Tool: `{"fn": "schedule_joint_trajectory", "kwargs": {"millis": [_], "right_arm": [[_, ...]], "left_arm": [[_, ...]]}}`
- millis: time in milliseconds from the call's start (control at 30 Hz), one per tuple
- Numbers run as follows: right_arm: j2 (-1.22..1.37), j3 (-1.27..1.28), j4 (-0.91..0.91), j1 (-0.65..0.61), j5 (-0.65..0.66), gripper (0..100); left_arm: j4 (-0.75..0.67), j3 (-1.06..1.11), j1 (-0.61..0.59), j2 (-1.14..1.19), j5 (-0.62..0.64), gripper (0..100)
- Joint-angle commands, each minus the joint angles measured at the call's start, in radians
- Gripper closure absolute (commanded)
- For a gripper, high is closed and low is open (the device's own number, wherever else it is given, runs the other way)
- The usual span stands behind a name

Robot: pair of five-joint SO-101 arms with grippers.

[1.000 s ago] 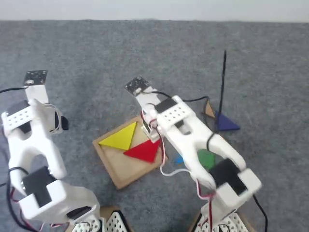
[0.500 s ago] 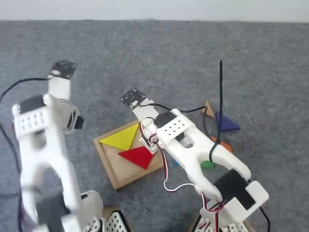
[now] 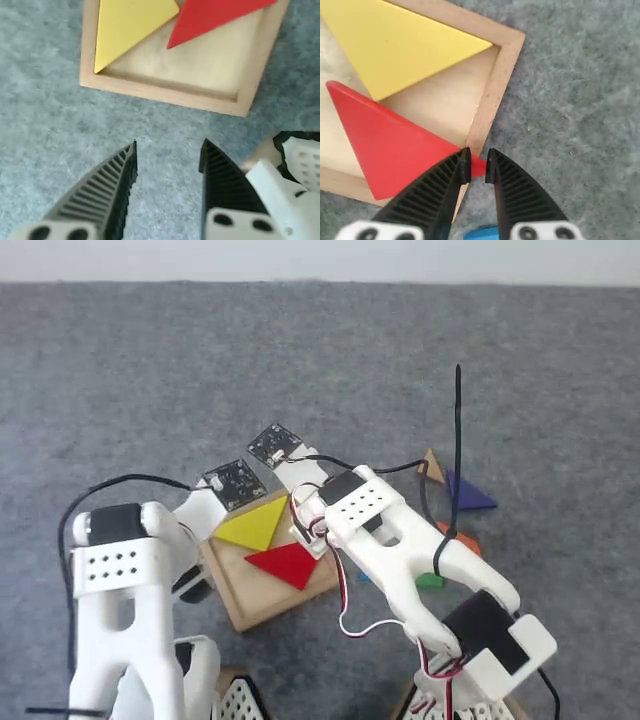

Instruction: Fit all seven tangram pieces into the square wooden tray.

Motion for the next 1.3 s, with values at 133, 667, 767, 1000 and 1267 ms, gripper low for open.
{"fn": "schedule_joint_trajectory", "kwargs": {"millis": [133,667,767,1000,1267], "right_arm": [[-0.039,0.037,0.041,0.002,0.012,92.9],[-0.038,0.074,0.022,-0.001,-0.020,92.9],[-0.038,0.074,0.022,-0.001,-0.017,92.9],[-0.045,0.074,0.024,0.013,-0.015,92.9],[-0.038,0.078,0.022,0.013,-0.023,92.9]], "left_arm": [[-0.192,0.134,0.061,-0.025,0.002,80],[-0.233,0.142,0.215,-0.023,0.146,80],[-0.233,0.137,0.330,-0.023,0.210,80],[-0.316,0.166,0.371,-0.021,0.245,80],[-0.384,0.200,0.227,-0.025,0.316,80]]}}
